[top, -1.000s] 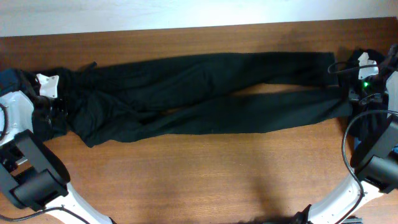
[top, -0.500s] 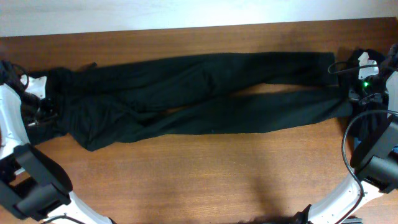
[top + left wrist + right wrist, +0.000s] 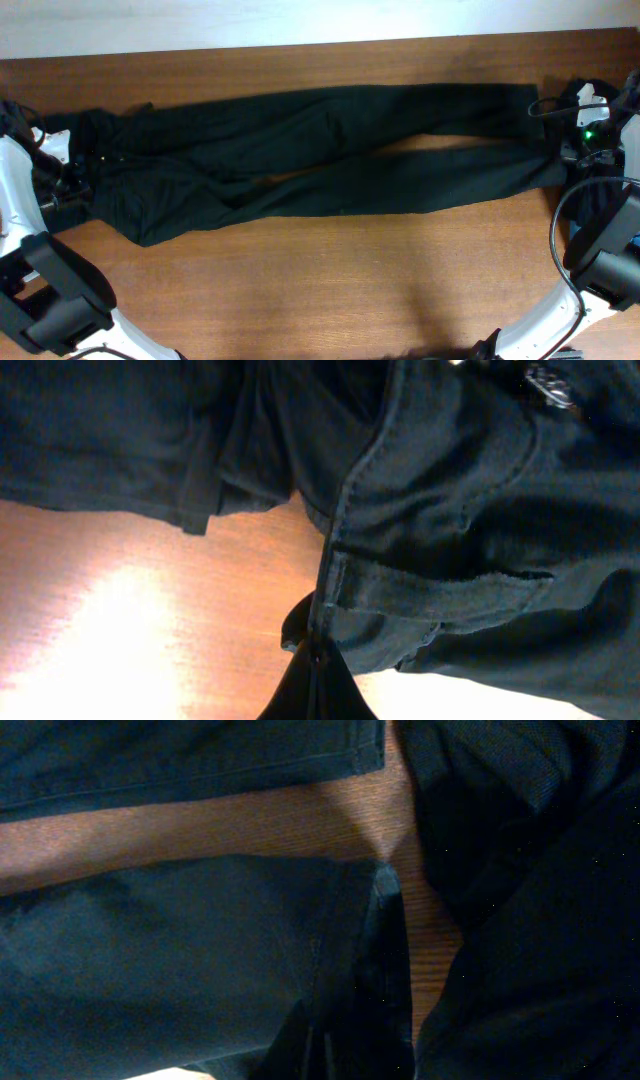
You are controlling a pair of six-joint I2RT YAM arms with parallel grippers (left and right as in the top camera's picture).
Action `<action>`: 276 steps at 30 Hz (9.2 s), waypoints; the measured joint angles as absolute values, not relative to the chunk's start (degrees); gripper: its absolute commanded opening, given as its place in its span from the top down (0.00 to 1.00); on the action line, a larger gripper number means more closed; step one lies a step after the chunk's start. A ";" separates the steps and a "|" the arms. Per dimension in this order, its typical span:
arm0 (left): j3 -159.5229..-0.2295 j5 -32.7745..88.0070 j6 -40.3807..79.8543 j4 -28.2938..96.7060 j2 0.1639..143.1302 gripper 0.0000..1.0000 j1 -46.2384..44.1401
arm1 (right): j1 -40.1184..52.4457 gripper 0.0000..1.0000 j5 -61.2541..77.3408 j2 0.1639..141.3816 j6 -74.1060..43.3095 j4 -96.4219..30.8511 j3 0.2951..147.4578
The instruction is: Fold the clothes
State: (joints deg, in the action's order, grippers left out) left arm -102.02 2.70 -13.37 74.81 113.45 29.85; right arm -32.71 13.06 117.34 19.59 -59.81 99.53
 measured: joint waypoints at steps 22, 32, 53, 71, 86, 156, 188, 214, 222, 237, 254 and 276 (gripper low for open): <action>-96.42 3.49 -12.53 70.70 113.45 1.00 43.64 | -32.75 0.96 13.82 117.38 17.93 -56.95 96.62; -99.35 7.84 -11.94 72.58 113.43 0.49 42.50 | -32.95 0.12 13.19 117.38 16.25 -56.93 96.62; -99.66 7.40 -11.31 78.13 113.45 0.36 36.64 | -23.18 0.07 17.47 117.38 15.64 -71.11 108.66; -99.55 13.06 -12.03 76.53 89.54 0.34 24.14 | -7.97 0.08 14.96 117.38 10.87 -80.01 108.66; -74.67 4.01 -3.62 68.82 78.17 0.27 18.70 | -2.52 0.06 5.96 117.38 -0.14 -83.77 108.66; -70.26 6.44 -27.33 52.66 102.04 0.09 34.52 | 3.88 0.01 -2.57 117.38 -10.68 -70.41 89.58; -86.19 6.17 -26.63 64.58 103.85 0.90 34.48 | -10.94 0.24 -3.01 117.38 -10.39 -61.32 82.52; -86.19 4.14 -21.39 62.33 105.16 0.87 41.98 | -22.96 0.32 1.41 117.45 -4.19 -49.78 79.59; -86.21 3.64 -19.05 64.73 108.18 0.79 42.50 | -23.00 0.32 1.34 117.97 -4.01 -49.54 80.01; -91.29 -2.63 -9.85 73.25 113.21 0.01 42.94 | -23.00 0.00 2.92 118.48 -3.84 -49.47 81.28; -103.72 5.21 -4.86 84.86 113.14 0.01 36.67 | -23.62 0.01 6.31 122.21 -2.33 -64.55 93.82; -103.72 2.81 -1.32 88.47 113.14 0.01 24.03 | -16.21 0.01 11.05 122.21 5.30 -76.88 104.27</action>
